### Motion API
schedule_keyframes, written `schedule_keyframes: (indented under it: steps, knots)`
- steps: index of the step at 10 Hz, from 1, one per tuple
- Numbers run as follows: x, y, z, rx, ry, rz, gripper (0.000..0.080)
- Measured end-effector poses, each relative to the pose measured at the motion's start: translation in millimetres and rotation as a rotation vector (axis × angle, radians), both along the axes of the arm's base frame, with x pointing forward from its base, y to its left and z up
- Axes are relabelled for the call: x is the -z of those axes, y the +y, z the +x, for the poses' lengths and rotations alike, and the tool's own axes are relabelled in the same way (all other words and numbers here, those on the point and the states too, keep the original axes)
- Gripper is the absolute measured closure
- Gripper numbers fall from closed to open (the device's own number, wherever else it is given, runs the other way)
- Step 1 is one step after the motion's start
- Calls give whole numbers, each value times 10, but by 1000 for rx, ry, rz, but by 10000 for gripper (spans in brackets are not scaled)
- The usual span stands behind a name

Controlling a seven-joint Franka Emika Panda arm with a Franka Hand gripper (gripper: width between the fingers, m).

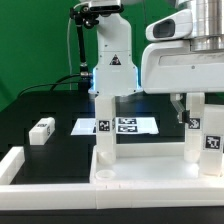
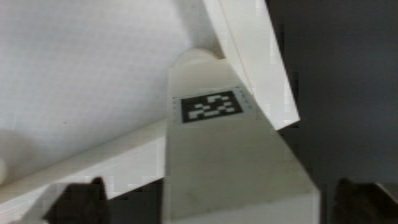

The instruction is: Assemble desk

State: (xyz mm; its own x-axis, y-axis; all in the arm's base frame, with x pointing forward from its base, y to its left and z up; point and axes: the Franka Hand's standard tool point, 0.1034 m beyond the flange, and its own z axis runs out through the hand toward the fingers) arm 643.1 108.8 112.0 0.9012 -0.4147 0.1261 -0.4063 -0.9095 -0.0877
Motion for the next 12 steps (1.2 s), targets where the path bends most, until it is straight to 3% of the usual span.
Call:
schedule_keyframes:
  steps: [2, 6, 12]
  knots:
    - [3, -4, -4, 158, 6, 24, 513]
    - [9, -49, -16, 506, 19, 73, 510]
    - [31, -69, -71, 1306, 88, 229, 509]
